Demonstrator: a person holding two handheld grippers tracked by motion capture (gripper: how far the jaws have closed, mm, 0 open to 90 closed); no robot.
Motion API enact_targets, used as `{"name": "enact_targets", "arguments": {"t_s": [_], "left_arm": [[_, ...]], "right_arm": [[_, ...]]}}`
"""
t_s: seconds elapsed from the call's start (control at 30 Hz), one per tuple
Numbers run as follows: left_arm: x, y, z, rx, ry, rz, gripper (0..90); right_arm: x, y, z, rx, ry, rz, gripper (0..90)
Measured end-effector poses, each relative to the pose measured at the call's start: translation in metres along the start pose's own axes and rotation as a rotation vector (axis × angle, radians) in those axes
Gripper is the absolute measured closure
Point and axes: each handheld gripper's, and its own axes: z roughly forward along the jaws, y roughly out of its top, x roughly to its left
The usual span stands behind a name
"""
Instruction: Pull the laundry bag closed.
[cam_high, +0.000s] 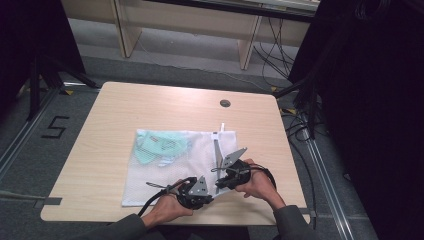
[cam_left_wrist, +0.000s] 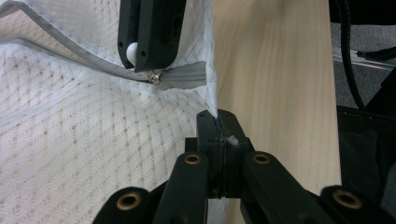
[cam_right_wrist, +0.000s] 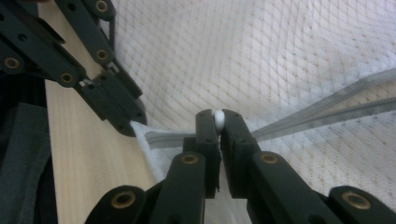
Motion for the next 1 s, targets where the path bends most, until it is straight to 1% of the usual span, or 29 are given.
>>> {"name": "enact_targets", "arguments": {"t_s": [0.03, 0.07, 0.1, 0.13, 0.17, 0.2, 0.23, 0.27, 0.3, 0.33, 0.37, 0.43, 0.47, 0.5, 0.57, 0.63, 0.7, 0.73, 0.77, 0.8, 0.83, 0.87, 0.93, 0.97, 1.0], "left_arm": [[0.001, 0.0, 0.0, -0.004, -0.001, -0.003, 89.3], [0.002, 0.0, -0.001, 0.004, 0.005, 0.001, 89.3], [0.002, 0.0, -0.001, -0.002, -0.007, -0.016, 89.3], [0.002, 0.0, 0.0, -0.006, -0.013, -0.021, 89.3], [0.0, -0.001, 0.0, -0.002, -0.012, -0.016, 89.3], [-0.001, -0.001, 0.001, -0.003, -0.012, -0.012, 89.3], [0.0, -0.001, 0.001, 0.002, -0.015, -0.01, 89.3], [0.0, -0.001, 0.001, 0.0, -0.016, -0.015, 89.3], [0.0, -0.001, 0.001, -0.006, -0.018, -0.024, 89.2], [0.001, -0.001, 0.001, -0.001, -0.018, -0.021, 89.2], [0.001, -0.001, 0.001, -0.004, -0.024, -0.029, 89.1], [0.001, -0.001, 0.001, -0.003, -0.025, -0.031, 89.1], [0.002, -0.001, 0.001, -0.006, -0.025, -0.018, 89.1], [0.001, -0.002, 0.001, -0.005, -0.024, -0.029, 89.1], [0.002, -0.002, 0.001, -0.004, -0.026, -0.031, 89.0], [0.002, -0.001, 0.001, -0.004, -0.026, -0.03, 89.0], [0.002, -0.002, 0.001, -0.012, -0.029, -0.031, 89.0], [0.002, -0.002, 0.001, -0.004, -0.026, -0.029, 89.0], [0.002, -0.002, 0.001, -0.01, -0.029, -0.035, 89.0], [0.003, -0.002, 0.001, -0.004, -0.027, -0.03, 88.9], [0.003, -0.002, 0.0, 0.001, -0.025, -0.029, 88.9], [0.002, -0.002, 0.001, -0.006, -0.025, -0.036, 88.9], [0.002, -0.002, 0.001, -0.004, -0.022, -0.035, 88.9], [0.003, -0.002, 0.0, 0.002, -0.02, -0.027, 88.9], [0.002, -0.001, 0.0, 0.002, -0.019, -0.028, 88.9]], "right_arm": [[0.0, 0.0, 0.0, 0.0, -0.001, 0.0, 86.9], [-0.002, 0.0, 0.001, -0.003, 0.004, -0.011, 86.8], [-0.004, 0.0, 0.002, 0.015, -0.038, 0.005, 86.8], [-0.004, 0.0, 0.002, 0.015, -0.038, 0.005, 86.8], [-0.007, 0.0, 0.003, 0.021, -0.042, 0.002, 86.8], [-0.007, -0.002, 0.003, 0.019, -0.024, 0.031, 86.8], [-0.009, -0.001, 0.003, 0.017, -0.031, 0.014, 86.8], [-0.009, -0.001, 0.003, 0.014, -0.029, 0.001, 86.8], [-0.008, -0.001, 0.003, 0.013, -0.032, 0.002, 86.8], [-0.006, -0.001, 0.002, 0.013, -0.028, 0.017, 86.8], [-0.008, 0.0, 0.002, 0.006, -0.039, -0.001, 86.8], [-0.008, 0.0, 0.002, 0.006, -0.035, 0.0, 86.8], [-0.008, -0.001, 0.003, 0.01, -0.031, -0.003, 86.8], [-0.008, -0.001, 0.003, 0.011, -0.031, -0.005, 86.8], [-0.008, 0.0, 0.003, 0.005, -0.035, 0.0, 86.8], [-0.009, -0.001, 0.003, 0.007, -0.031, -0.007, 86.8], [-0.009, -0.001, 0.003, 0.006, -0.032, -0.007, 86.8], [-0.007, -0.001, 0.003, 0.011, -0.028, 0.017, 86.8], [-0.008, -0.001, 0.003, 0.012, -0.027, 0.017, 86.8], [-0.009, 0.0, 0.004, 0.011, -0.039, -0.005, 86.8], [-0.009, 0.0, 0.005, 0.011, -0.049, -0.007, 86.8], [-0.01, 0.0, 0.005, 0.012, -0.053, -0.01, 86.8], [-0.011, 0.001, 0.004, 0.008, -0.046, -0.006, 86.8], [-0.011, 0.001, 0.005, 0.008, -0.04, -0.005, 86.8], [-0.011, 0.001, 0.005, 0.01, -0.043, -0.007, 86.8]]}}
